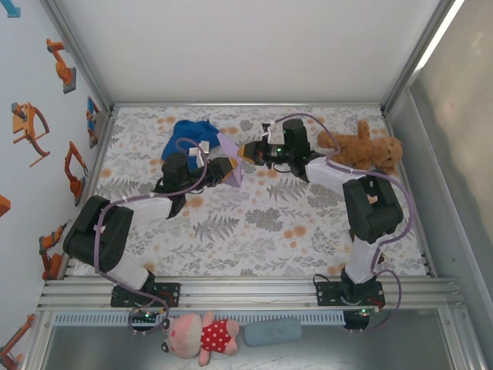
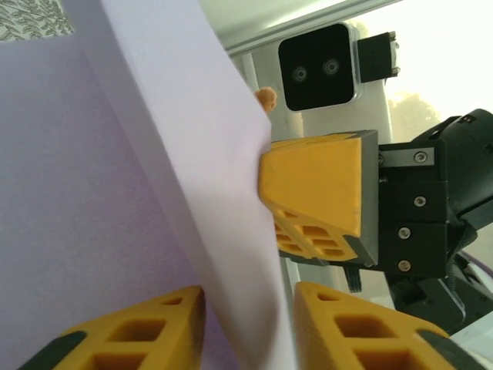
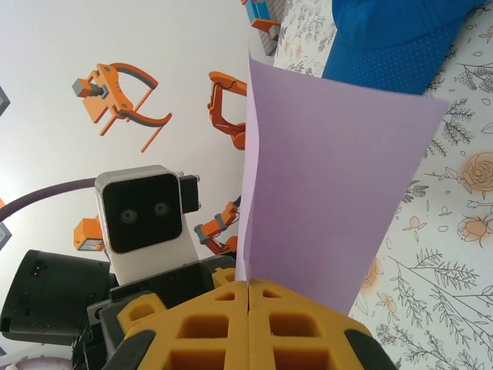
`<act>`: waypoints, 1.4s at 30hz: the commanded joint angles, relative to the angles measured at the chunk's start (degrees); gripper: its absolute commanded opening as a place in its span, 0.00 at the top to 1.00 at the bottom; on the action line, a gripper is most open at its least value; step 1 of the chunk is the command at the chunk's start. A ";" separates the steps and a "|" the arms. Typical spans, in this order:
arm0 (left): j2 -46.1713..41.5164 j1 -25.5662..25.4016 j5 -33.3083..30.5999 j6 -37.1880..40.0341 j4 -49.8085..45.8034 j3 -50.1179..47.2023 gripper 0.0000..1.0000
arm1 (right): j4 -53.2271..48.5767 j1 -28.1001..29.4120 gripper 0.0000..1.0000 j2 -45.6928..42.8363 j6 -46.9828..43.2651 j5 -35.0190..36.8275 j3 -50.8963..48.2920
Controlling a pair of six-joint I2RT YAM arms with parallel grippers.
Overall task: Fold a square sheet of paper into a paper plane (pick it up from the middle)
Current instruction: Turn over the paper at the center of the table.
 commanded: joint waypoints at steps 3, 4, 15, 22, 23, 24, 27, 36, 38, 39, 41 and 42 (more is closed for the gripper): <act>-1.59 -0.11 -0.31 3.17 -4.88 2.45 0.74 | -0.69 -0.31 0.97 -1.49 -1.45 -0.68 -0.39; -1.67 -0.19 -0.60 3.57 -5.96 2.67 0.77 | -1.31 -0.27 0.96 -1.69 -2.00 -0.48 -0.40; -4.82 -0.25 -5.22 12.33 -21.97 5.84 0.90 | -15.90 -2.28 0.67 -5.50 -13.05 7.17 -0.60; -6.79 -1.63 -20.65 26.53 -52.10 15.07 0.90 | -28.79 -4.13 0.58 -10.18 -24.37 21.64 -1.43; -6.49 -2.40 -24.54 28.88 -57.65 17.44 0.90 | -30.30 -4.28 0.57 -11.02 -25.72 24.12 -1.65; -6.03 -3.29 -29.07 31.00 -63.19 19.90 0.90 | -31.48 -4.24 0.57 -11.77 -26.89 26.38 -1.90; -3.01 -5.70 -41.75 34.81 -76.67 27.22 0.91 | -33.87 -4.44 0.57 -13.98 -29.21 32.19 -2.98; 12.89 -12.42 -73.28 35.25 -102.75 44.57 0.91 | -36.01 -6.60 0.57 -19.82 -29.34 43.55 -7.61; 16.63 -13.62 -76.38 34.63 -105.04 46.76 0.91 | -36.40 -7.20 0.58 -20.56 -29.18 44.33 -8.46; 18.56 -14.17 -77.91 34.17 -106.16 47.78 0.91 | -36.55 -7.45 0.58 -20.93 -29.07 44.60 -8.76; 21.54 -15.15 -80.34 33.62 -107.60 49.51 0.91 | -36.89 -8.08 0.58 -21.43 -28.98 44.85 -9.51; 23.29 -15.55 -81.68 33.36 -108.37 50.21 0.91 | -37.07 -8.32 0.58 -21.59 -28.92 45.06 -9.82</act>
